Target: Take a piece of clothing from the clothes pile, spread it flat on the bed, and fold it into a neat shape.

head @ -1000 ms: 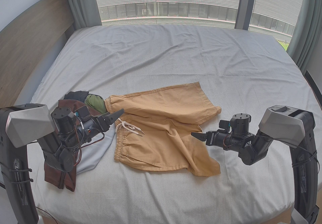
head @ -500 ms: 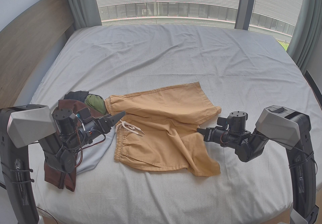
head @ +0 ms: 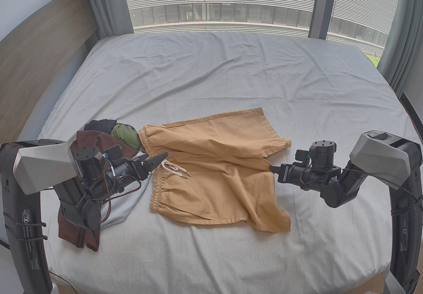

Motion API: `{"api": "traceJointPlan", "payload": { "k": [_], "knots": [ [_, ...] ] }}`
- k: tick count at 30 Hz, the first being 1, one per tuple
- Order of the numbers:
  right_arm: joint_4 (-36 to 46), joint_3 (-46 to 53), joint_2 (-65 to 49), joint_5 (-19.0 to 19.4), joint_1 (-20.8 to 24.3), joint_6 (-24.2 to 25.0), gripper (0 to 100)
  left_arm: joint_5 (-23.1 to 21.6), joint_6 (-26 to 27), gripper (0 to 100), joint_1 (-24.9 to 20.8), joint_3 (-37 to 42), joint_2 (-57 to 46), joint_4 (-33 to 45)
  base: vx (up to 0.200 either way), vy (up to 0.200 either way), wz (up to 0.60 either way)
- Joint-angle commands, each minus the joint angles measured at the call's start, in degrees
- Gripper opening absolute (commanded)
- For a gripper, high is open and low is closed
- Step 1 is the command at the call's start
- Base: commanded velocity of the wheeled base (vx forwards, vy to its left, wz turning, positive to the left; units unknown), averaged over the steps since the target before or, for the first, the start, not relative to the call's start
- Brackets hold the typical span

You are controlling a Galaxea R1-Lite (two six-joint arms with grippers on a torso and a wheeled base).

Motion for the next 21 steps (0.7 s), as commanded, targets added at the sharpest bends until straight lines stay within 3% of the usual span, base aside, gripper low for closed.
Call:
{"api": "traceJointPlan", "payload": {
  "k": [1, 21],
  "knots": [
    [1.73, 0.99, -4.10, -0.06, -1.47, -1.37, 0, -0.03, 1.16, 100, -0.65, 0.43, 1.80, -0.03, 0.000, 0.000, 0.00],
    [9.73, -4.73, -4.01, -0.85, -4.46, -6.82, 0, -0.03, 1.51, 100, -2.67, 1.39, 3.39, -0.03, 0.000, 0.000, 0.00]
  ]
}}
